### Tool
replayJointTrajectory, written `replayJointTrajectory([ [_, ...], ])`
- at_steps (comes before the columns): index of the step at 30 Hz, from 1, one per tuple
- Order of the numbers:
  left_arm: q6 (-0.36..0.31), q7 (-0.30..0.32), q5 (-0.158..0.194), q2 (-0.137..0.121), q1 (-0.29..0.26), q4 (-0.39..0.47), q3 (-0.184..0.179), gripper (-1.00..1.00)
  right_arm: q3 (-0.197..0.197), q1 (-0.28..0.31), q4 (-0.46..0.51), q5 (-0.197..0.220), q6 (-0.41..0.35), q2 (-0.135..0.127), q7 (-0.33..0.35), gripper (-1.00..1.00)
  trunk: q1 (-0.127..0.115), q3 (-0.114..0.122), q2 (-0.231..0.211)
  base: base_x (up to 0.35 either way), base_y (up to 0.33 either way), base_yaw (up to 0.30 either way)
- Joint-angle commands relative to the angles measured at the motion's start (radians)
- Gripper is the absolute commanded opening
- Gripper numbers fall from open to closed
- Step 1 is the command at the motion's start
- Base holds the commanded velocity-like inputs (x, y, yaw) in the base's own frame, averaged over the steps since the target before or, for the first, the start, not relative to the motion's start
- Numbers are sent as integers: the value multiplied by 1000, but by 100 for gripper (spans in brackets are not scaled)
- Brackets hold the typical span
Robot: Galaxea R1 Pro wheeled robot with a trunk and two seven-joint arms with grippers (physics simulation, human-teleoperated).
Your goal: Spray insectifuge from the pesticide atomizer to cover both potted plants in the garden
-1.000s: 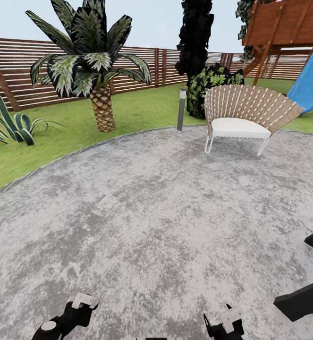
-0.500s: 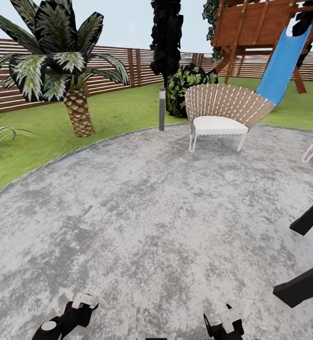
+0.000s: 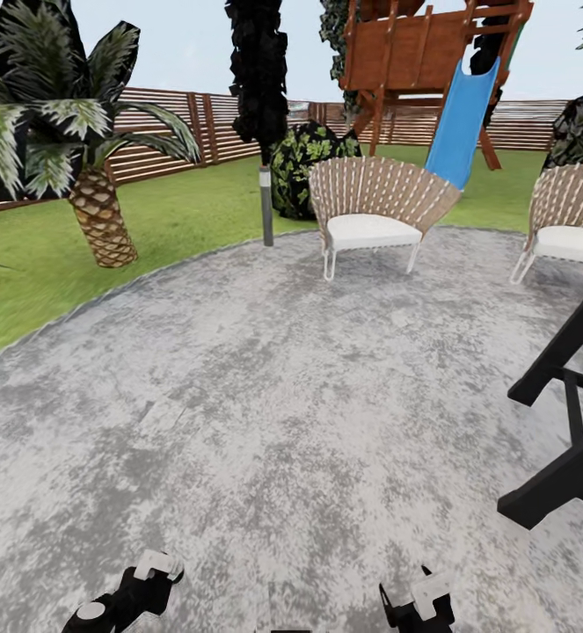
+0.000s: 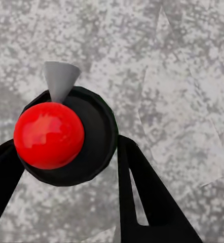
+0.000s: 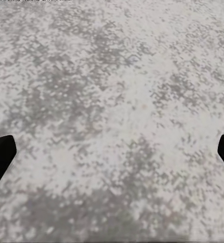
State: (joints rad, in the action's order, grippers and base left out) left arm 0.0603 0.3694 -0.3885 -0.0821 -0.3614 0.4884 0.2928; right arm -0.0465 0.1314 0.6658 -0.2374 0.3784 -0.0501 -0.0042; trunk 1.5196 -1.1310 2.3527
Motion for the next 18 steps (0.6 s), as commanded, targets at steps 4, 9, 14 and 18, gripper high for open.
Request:
replayJointTrajectory([
  [4, 6, 6, -10, 1, -1, -1, 8, -100, -1, 0, 0, -3, 2, -1, 0, 100, 0, 2, 0, 102, 326, -299],
  [9, 6, 6, -10, 1, -1, -1, 8, -100, -1, 0, 0, -3, 2, -1, 0, 100, 0, 5, 0, 164, 317, -293],
  [14, 6, 6, -10, 0, -1, -1, 9, -100, 0, 0, 1, -3, 2, -1, -1, 100, 0, 9, 0, 189, 305, -291],
  [18, 8, 6, -11, -2, 4, -1, 7, -100, 1, 0, -1, -3, 2, -1, -2, 100, 0, 13, 0, 193, 303, -289],
])
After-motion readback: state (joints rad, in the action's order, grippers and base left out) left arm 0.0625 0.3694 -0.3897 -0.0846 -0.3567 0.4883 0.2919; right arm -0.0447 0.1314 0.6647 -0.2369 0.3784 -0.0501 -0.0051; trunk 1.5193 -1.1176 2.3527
